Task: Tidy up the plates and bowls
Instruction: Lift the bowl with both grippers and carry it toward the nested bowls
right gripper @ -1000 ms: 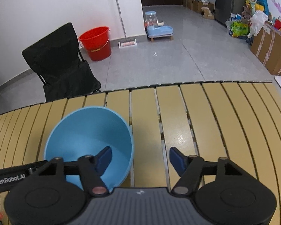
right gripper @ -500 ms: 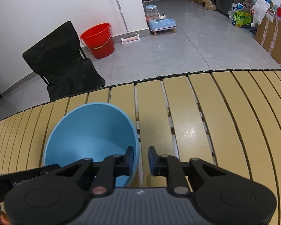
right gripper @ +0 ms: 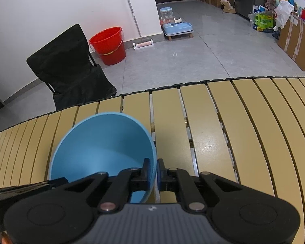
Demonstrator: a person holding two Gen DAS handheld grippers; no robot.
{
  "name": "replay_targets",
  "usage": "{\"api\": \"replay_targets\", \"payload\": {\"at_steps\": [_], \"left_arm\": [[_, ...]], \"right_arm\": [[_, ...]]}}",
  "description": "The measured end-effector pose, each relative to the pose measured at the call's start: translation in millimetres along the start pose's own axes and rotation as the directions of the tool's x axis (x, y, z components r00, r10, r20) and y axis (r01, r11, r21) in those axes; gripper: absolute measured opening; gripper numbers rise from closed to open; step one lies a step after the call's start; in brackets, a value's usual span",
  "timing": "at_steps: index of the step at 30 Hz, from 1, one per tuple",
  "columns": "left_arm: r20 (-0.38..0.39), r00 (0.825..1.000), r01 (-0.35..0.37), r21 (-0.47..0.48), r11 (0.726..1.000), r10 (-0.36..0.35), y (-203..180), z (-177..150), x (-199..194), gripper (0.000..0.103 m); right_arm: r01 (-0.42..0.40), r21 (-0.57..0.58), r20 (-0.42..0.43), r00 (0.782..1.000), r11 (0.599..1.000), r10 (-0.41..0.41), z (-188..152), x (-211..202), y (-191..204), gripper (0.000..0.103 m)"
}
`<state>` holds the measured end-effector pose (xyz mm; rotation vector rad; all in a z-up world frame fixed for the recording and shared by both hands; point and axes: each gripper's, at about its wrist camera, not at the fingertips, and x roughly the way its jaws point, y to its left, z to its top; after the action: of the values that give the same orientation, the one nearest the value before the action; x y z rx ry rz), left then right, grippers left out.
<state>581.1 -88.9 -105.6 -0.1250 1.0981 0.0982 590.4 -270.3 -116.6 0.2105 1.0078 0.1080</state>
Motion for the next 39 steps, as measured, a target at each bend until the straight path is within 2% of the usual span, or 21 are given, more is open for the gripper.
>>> {"api": "replay_targets", "payload": {"at_steps": [16,39], "left_arm": [[0.043,0.999,-0.008,0.01,1.0,0.008,3.2,-6.4,-32.8,0.01],[0.117,0.993,-0.012,-0.022,1.0,0.014,35.4,-44.5,-129.0,0.011]], "right_arm": [[-0.011,-0.001,0.04,0.999,1.0,0.011,-8.6,-32.2,3.6,0.005],[-0.062,-0.021,0.12,0.991,0.998,0.064,-34.9,-130.9,37.7,0.006]]}}
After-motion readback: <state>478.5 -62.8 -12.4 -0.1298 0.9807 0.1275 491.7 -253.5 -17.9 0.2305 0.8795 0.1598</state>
